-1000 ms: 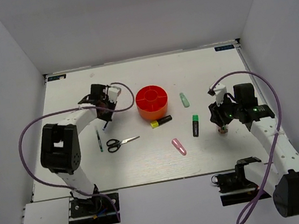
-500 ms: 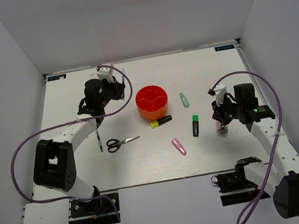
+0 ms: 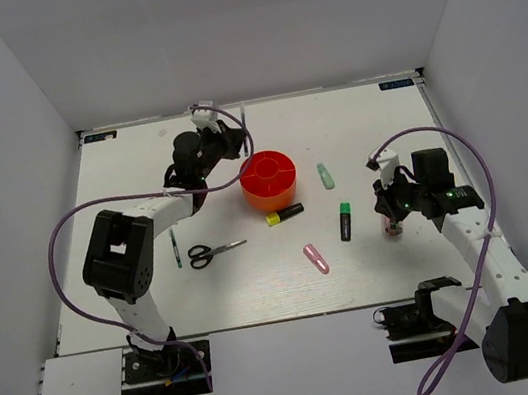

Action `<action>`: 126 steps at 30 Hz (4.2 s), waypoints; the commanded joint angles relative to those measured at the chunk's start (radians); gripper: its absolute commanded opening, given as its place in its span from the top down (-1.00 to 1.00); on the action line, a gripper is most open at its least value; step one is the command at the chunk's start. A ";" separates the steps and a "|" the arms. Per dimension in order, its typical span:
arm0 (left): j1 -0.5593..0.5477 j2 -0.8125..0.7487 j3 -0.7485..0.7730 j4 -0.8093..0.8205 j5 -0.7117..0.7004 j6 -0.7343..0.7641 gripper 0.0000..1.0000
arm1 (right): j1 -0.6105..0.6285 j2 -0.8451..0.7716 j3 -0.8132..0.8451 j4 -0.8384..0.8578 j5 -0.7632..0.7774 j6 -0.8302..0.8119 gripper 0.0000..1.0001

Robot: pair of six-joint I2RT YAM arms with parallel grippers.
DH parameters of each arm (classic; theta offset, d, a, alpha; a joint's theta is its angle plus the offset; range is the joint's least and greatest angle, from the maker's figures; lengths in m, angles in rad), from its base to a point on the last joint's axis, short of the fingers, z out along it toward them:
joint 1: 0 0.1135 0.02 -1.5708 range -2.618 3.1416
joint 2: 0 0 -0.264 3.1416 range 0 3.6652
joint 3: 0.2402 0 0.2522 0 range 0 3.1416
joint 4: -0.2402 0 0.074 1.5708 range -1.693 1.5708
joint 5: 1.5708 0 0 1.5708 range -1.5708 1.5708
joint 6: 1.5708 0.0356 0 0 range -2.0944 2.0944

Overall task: Sort the stationery into containers
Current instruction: Place the pen in the storage box, then pick up the pen from the center of the board, then place the pen in the storage box.

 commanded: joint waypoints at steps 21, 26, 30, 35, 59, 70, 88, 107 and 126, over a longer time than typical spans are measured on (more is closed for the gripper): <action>-0.046 0.065 -0.039 0.082 0.007 0.009 1.00 | -0.003 0.007 -0.002 0.022 -0.009 -0.004 1.00; -0.048 0.043 -0.071 0.068 -0.016 0.021 0.56 | -0.003 0.008 0.000 0.021 -0.015 -0.003 1.00; -0.049 0.019 -0.074 0.032 -0.022 0.035 0.09 | -0.003 0.004 0.003 0.016 -0.015 -0.001 0.92; -0.052 -0.029 -0.098 0.028 -0.025 0.047 -0.19 | -0.003 -0.002 0.003 0.013 -0.017 -0.003 0.85; 0.196 -0.357 -0.078 -1.378 -0.550 -0.195 -0.10 | 0.009 0.119 0.079 -0.047 -0.069 0.080 0.50; 0.215 -0.187 -0.112 -1.303 -0.499 -0.189 -0.04 | 0.009 0.131 0.079 -0.045 -0.041 0.088 0.42; 0.230 -0.225 -0.113 -1.184 -0.338 -0.119 1.00 | 0.003 0.116 0.066 -0.039 -0.041 0.083 -0.09; -0.021 -0.204 -0.003 -0.280 -0.027 0.156 1.00 | 0.003 0.103 0.053 -0.031 -0.054 0.070 0.95; -0.084 -0.001 0.070 -0.133 -0.091 0.173 0.90 | 0.003 0.113 0.049 -0.021 -0.040 0.060 0.20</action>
